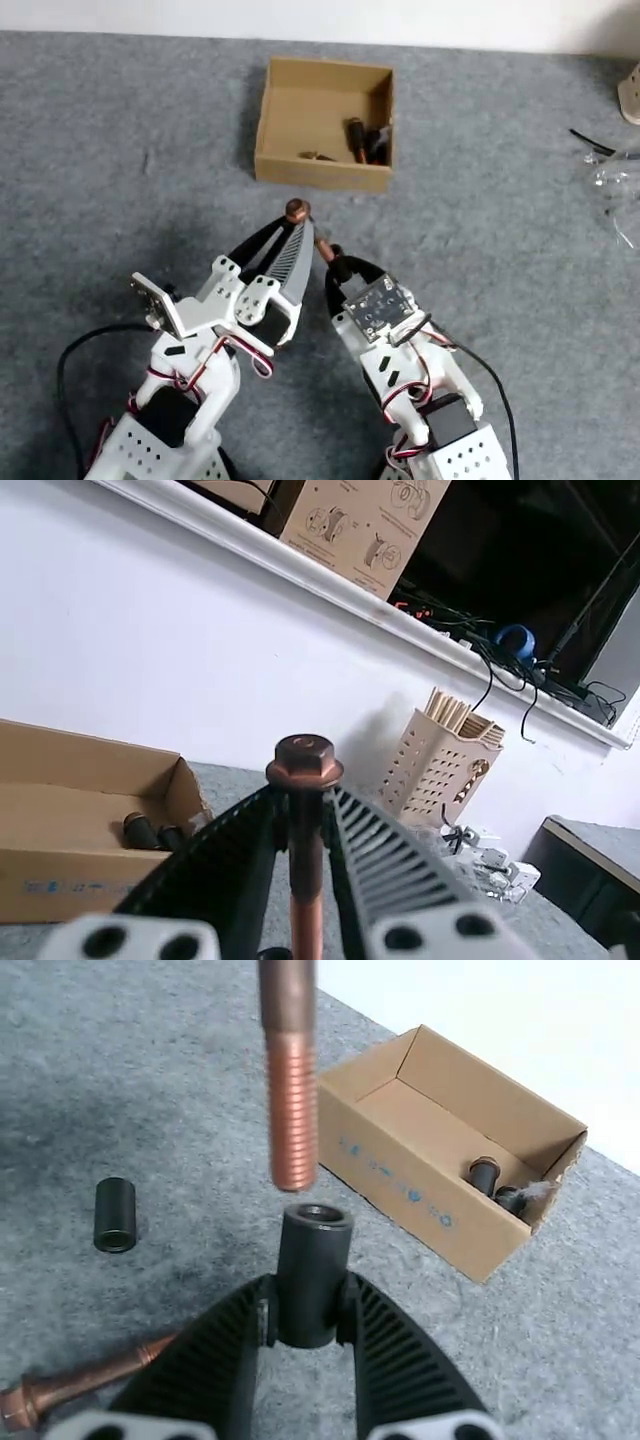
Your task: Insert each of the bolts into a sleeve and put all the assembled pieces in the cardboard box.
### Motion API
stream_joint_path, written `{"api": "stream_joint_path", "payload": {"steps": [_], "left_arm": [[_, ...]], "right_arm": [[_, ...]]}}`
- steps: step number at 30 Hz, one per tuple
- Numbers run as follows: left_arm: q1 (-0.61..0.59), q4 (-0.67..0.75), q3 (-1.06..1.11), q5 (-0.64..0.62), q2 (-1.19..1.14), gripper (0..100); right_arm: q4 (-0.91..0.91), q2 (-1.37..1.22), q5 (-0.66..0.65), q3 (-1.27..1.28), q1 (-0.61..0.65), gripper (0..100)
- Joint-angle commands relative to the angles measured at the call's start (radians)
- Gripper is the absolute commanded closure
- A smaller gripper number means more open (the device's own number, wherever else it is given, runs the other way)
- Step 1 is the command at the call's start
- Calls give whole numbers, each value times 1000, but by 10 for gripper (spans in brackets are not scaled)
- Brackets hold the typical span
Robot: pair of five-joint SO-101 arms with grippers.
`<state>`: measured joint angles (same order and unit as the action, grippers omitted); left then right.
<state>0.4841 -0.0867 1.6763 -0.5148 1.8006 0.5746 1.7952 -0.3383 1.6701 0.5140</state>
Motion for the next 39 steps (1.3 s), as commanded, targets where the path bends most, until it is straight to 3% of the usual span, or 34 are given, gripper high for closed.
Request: {"api": "stream_joint_path", "payload": {"steps": [1, 11, 39], "left_arm": [[-5, -15, 19, -3, 5, 995], [-7, -21, 19, 2, 5, 995], [-15, -34, 19, 5, 12, 995]], "right_arm": [[-36, 5, -14, 96, 10, 993], [-35, 5, -12, 93, 62, 993], [39, 7, -6, -81, 59, 993]]}}
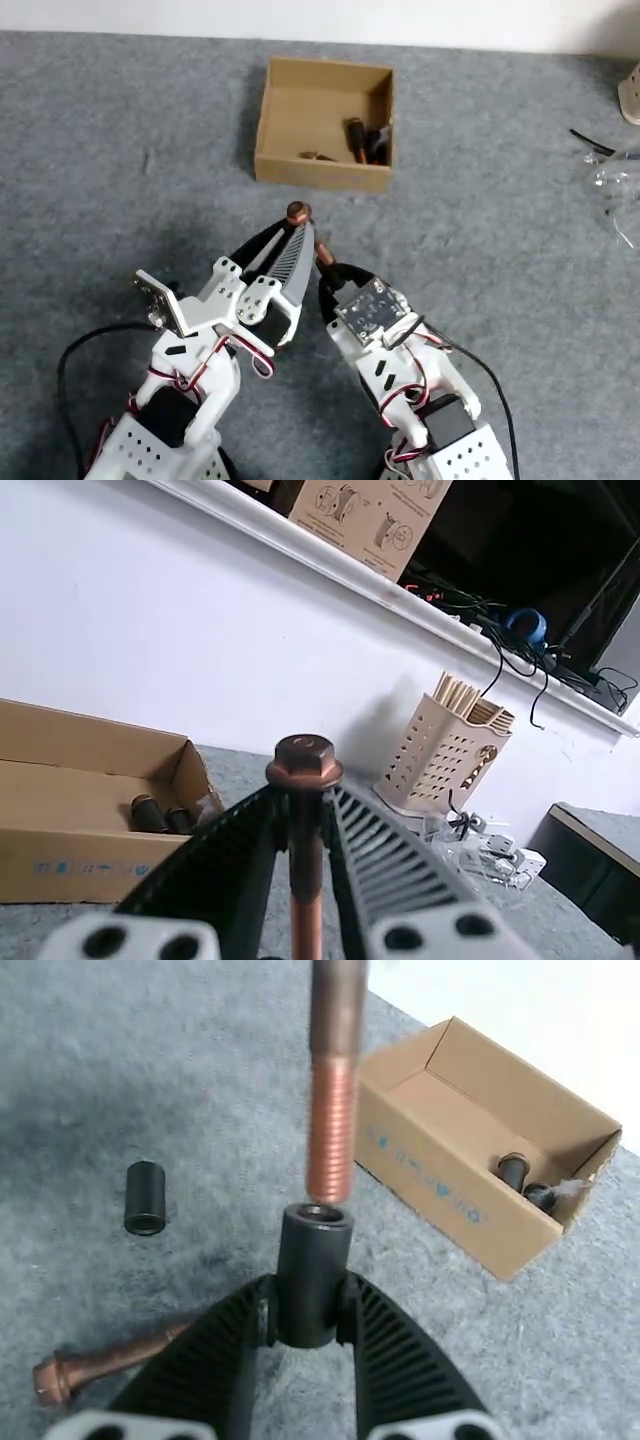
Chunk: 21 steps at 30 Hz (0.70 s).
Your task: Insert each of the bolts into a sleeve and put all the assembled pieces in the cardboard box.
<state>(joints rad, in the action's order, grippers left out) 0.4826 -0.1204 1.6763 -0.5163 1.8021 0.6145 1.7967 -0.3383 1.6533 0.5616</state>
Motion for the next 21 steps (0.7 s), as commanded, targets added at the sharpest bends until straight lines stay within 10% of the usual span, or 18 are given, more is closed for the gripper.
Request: {"api": "stream_joint_path", "payload": {"steps": [1, 21], "left_arm": [[-13, 0, 19, 6, 13, 995], [-19, 0, 19, -2, 8, 995]], "right_arm": [[-1, 5, -6, -64, 10, 993], [84, 41, -6, -191, 13, 993]]}}
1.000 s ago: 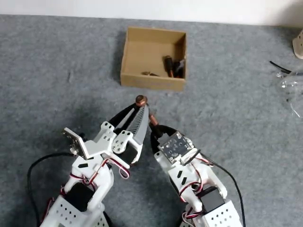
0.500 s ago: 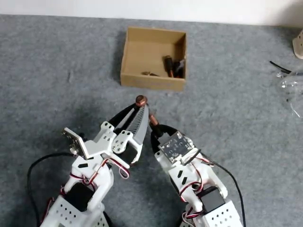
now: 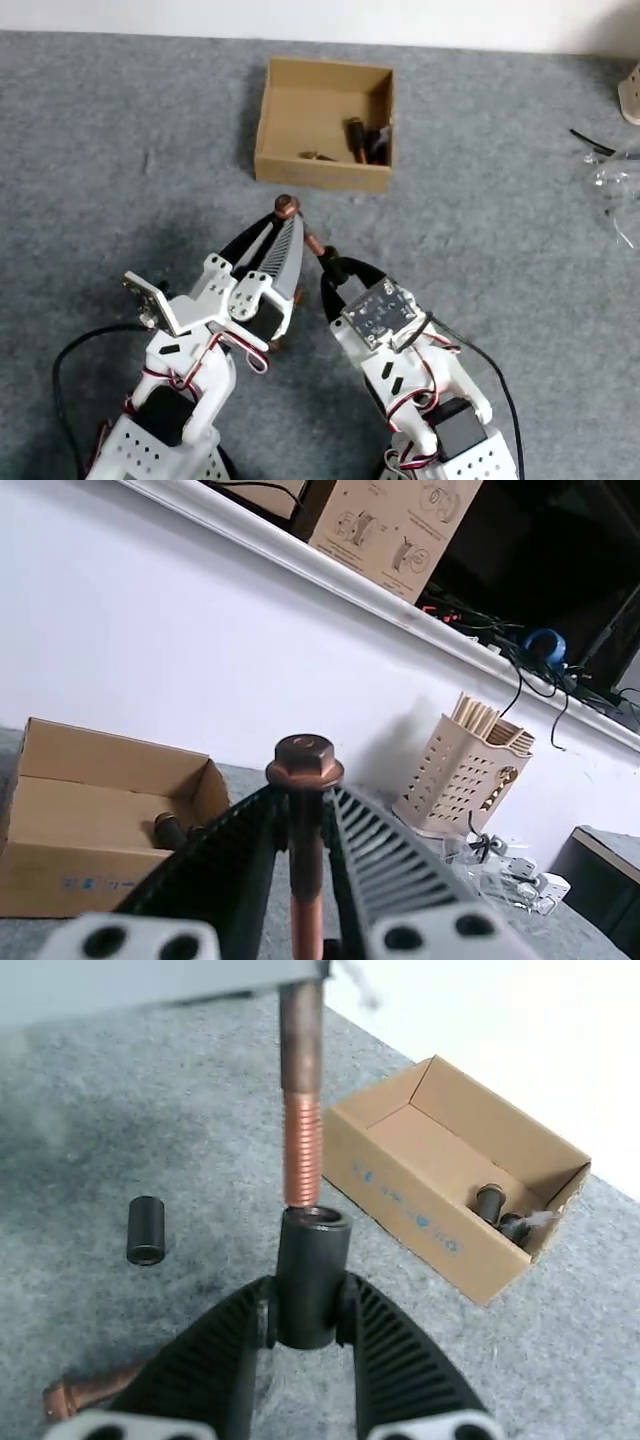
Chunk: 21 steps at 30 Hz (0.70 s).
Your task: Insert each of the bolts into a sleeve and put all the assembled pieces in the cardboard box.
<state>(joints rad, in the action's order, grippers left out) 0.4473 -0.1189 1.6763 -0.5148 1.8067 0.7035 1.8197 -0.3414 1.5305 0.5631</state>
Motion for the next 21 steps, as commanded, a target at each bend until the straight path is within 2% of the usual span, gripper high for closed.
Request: {"api": "stream_joint_path", "payload": {"steps": [1, 8, 21], "left_arm": [[30, -2, 19, -3, 2, 995], [56, -28, 19, -3, 10, 995], [70, -31, 19, -5, 2, 995]], "right_arm": [[-5, 18, -3, -68, 13, 993], [-2, 18, 40, -68, 82, 993], [-5, 18, 40, -41, 82, 993]]}}
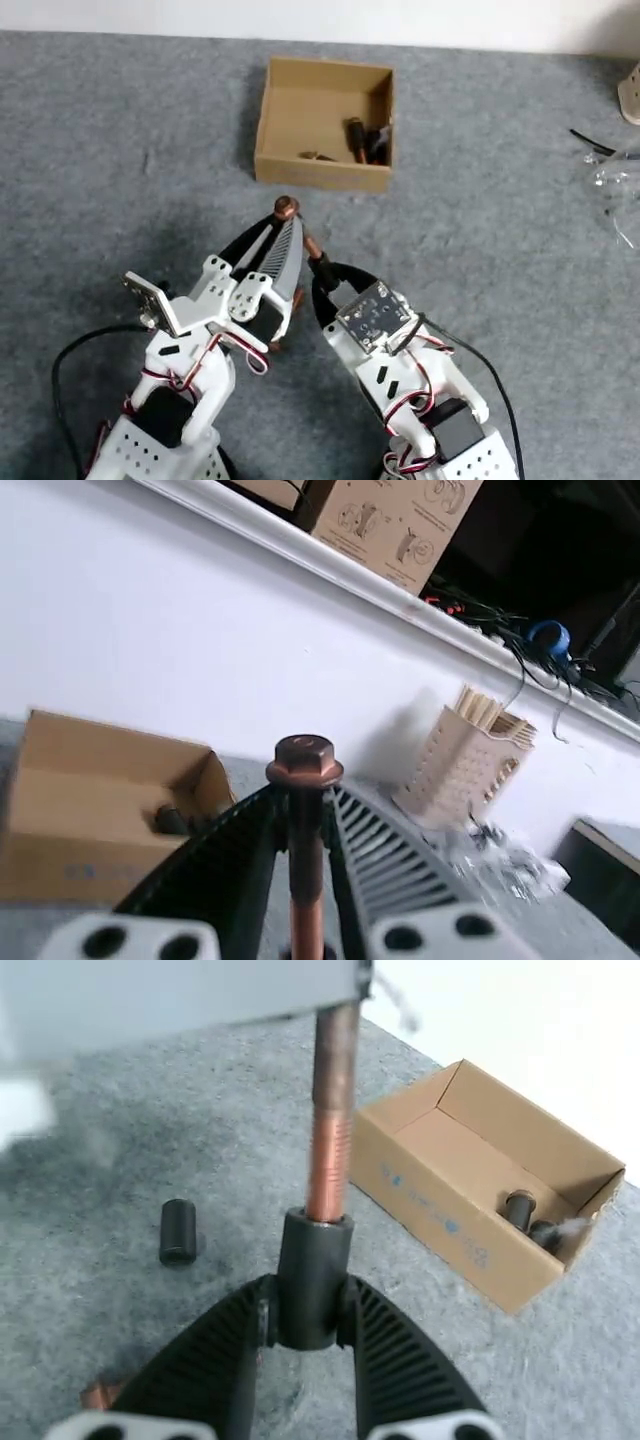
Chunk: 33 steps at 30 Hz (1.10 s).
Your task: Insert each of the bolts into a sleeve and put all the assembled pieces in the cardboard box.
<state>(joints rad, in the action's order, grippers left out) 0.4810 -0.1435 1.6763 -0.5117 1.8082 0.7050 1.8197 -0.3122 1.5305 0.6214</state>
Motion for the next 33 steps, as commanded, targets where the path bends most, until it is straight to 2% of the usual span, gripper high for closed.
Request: {"api": "stream_joint_path", "payload": {"steps": [1, 7, 21, 26, 28, 33], "left_arm": [[41, -9, 19, -9, 1, 995], [45, -83, 12, -121, 8, 995], [67, -89, 19, -120, 8, 995], [65, -91, 19, -118, 4, 983], [68, -92, 19, -118, 1, 932], [111, -150, 19, -118, 1, 720]], "right_arm": [[-7, 18, 11, -41, 24, 993], [-8, 18, 9, -42, -13, 993], [-7, 18, 9, -39, -35, 993], [-7, 18, 14, -39, -94, 993], [-8, 18, 12, -24, -97, 993], [-67, 18, 9, 33, -97, 993]]}}
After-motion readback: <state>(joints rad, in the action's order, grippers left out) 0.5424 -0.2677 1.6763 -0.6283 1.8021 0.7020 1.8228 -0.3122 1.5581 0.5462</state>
